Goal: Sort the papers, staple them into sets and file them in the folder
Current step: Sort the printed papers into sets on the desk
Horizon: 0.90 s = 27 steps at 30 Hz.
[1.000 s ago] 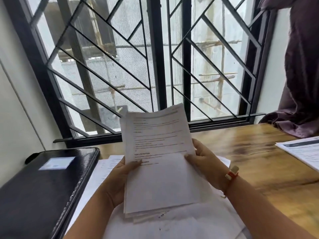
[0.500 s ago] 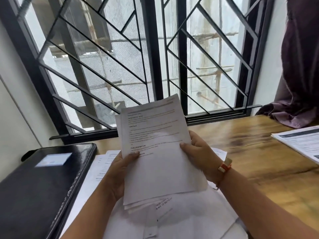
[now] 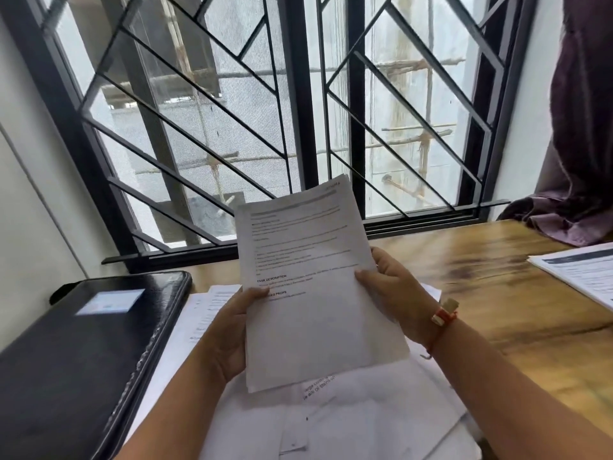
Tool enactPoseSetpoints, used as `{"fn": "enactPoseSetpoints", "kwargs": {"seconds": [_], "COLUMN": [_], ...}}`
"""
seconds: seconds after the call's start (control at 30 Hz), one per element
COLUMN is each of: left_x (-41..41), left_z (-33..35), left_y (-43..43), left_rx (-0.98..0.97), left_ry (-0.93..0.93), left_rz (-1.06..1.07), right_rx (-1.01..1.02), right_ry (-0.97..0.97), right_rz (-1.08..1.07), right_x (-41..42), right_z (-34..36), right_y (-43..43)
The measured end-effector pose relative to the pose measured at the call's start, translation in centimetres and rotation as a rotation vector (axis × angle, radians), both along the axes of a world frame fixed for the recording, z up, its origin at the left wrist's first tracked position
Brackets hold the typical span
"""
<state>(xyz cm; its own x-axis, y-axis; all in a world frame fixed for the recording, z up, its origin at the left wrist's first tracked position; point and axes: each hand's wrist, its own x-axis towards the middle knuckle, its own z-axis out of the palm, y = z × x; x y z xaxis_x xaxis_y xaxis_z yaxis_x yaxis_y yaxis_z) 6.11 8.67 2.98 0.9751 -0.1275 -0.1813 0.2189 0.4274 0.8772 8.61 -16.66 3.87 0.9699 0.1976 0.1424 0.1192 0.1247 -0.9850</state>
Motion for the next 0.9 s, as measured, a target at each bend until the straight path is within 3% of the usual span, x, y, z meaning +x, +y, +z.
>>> {"fn": "enactPoseSetpoints", "kwargs": {"seconds": [0.17, 0.4, 0.53, 0.73, 0.9], "left_x": [0.0, -0.2, 0.6, 1.3, 2.5], "left_z": [-0.1, 0.1, -0.1, 0.0, -0.5], "left_y": [-0.1, -0.5, 0.2, 1.3, 2.6], "left_rx": [0.029, 0.029, 0.058, -0.14, -0.366], "left_ry": [-0.096, -0.105, -0.097, 0.024, 0.009], "left_rz": [0.052, 0.035, 0.15, 0.236, 0.321], "right_rx": [0.019, -0.003, 0.15, -0.028, -0.023], "right_ry": [0.003, -0.025, 0.021, 0.061, 0.075], "right_rz": [0.081, -0.013, 0.0, -0.448, -0.524], "right_x": [-0.2, -0.2, -0.6, 1.6, 1.9], "right_z": [0.3, -0.1, 1.2, 0.3, -0.1], "right_y": [-0.3, 0.4, 0.0, -2.2, -2.7]}}
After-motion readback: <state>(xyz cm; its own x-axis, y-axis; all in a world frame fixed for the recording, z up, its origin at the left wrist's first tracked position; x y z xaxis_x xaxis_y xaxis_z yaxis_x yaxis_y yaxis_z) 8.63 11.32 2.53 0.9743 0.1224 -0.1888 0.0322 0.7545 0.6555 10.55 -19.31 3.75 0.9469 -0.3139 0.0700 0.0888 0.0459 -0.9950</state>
